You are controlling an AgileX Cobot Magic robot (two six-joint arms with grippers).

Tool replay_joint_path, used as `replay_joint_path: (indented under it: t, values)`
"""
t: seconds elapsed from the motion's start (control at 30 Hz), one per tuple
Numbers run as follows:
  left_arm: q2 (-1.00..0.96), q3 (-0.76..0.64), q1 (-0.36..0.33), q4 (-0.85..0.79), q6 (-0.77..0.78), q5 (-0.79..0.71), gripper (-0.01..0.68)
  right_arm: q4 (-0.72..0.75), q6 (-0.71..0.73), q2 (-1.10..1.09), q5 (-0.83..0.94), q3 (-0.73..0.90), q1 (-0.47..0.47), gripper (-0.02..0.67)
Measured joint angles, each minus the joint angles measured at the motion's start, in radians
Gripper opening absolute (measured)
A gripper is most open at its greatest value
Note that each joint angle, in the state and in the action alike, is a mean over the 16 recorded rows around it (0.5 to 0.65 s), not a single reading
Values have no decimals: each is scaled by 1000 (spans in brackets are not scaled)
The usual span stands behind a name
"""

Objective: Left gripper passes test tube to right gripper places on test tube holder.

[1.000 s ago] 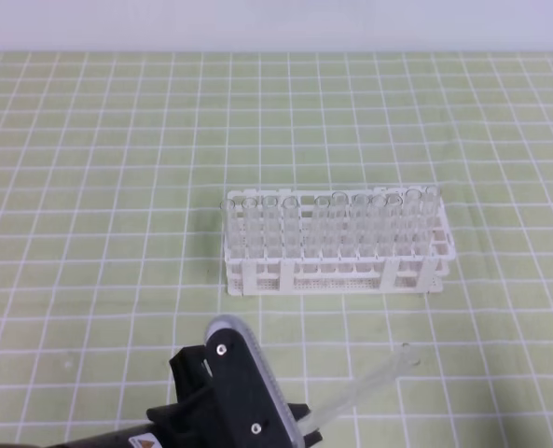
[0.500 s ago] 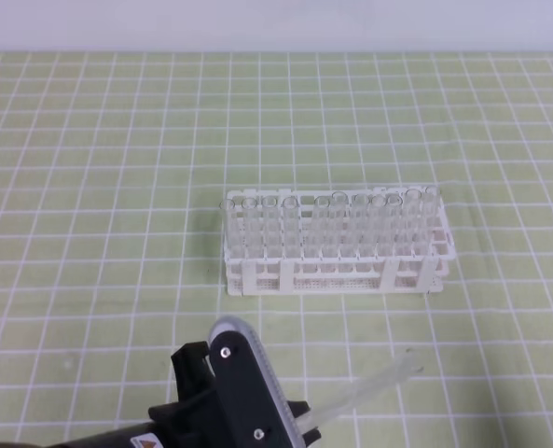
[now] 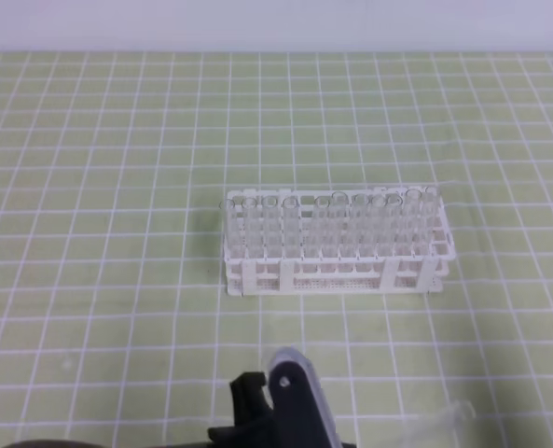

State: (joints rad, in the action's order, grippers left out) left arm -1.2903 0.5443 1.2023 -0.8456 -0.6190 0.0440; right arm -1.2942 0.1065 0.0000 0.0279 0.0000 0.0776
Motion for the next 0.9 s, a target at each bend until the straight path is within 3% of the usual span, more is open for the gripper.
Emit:
replay_joint_path:
  t: [0.2,0.4,0.9]
  values:
    - [-85,42,0,2,1,66,4,-71,100,0,32,0,0,-16]
    - [-156,101,0,3,4,124,10,-76,261,0,203,-34,0,28]
    - [-232,161,0,1,9,273,51,-62,625,51,487,-223,0,426]
